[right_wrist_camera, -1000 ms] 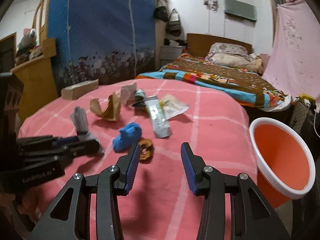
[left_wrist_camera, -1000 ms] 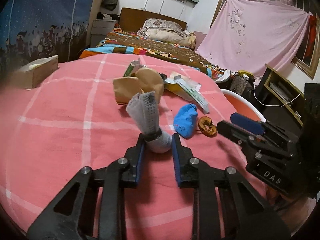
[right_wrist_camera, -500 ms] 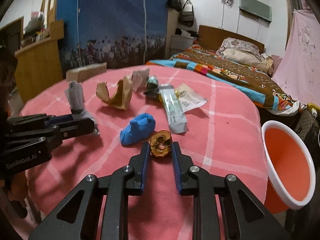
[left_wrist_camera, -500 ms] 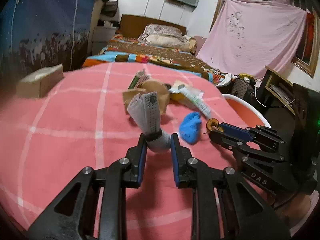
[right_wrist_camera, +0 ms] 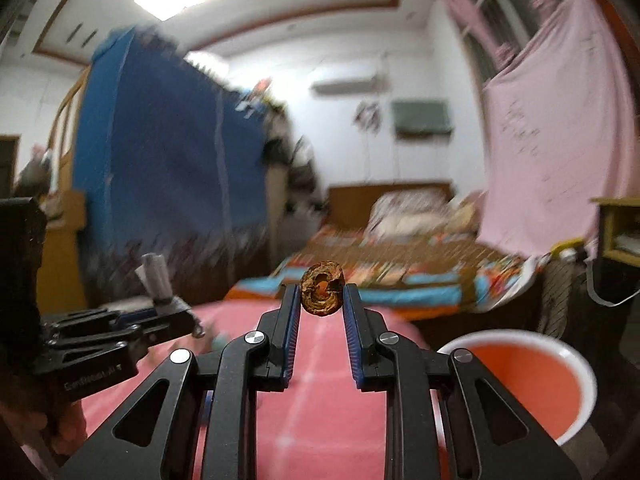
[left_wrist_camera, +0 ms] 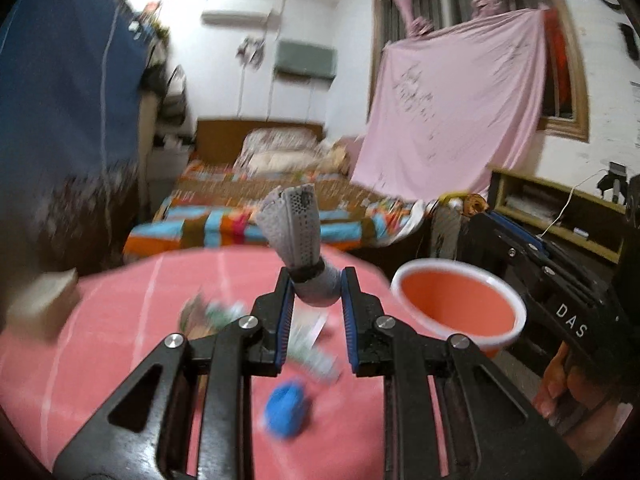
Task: Collect trash
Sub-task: 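Carry sock and cookie over the bucket and open both tools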
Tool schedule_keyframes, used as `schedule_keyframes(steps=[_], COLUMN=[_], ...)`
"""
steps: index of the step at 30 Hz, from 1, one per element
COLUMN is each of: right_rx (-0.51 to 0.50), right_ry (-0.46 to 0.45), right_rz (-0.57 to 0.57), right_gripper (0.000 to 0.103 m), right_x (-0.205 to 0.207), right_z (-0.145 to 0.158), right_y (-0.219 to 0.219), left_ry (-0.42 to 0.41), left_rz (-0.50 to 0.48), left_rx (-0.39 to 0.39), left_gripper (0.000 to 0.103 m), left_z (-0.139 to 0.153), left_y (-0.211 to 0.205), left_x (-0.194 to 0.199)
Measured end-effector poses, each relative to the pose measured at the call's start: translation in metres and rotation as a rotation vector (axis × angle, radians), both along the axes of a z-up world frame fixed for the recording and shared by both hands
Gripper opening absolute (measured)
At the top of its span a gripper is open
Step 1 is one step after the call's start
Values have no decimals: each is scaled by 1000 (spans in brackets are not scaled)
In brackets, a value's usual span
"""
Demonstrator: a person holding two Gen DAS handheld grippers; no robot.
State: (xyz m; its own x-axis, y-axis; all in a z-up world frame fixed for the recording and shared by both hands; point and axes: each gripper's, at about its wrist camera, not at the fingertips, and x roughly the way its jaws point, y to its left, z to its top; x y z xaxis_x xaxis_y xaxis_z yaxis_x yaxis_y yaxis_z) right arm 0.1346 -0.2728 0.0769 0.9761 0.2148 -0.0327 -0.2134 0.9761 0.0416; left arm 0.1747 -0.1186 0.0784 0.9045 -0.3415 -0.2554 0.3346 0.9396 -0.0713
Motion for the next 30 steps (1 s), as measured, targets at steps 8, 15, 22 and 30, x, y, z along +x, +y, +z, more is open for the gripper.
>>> schedule_keyframes(steps=[8, 15, 22, 30], right_rx=[67, 110, 121, 182], right_ry=[-76, -7, 58, 170], right_rz=[-166, -251, -308, -359], right_gripper=[20, 20, 20, 20], right_x=[11, 18, 20, 31], right_z=[4, -11, -24, -42], right_y=[-61, -98, -113, -139], left_ry=[-140, -94, 77, 276], left_rz=[-107, -236, -319, -370], left_rx=[22, 53, 83, 85], left_gripper=[4, 4, 4, 5], left_z=[29, 23, 5, -20], left_y=[-50, -96, -141, -174], left_x=[24, 43, 74, 100])
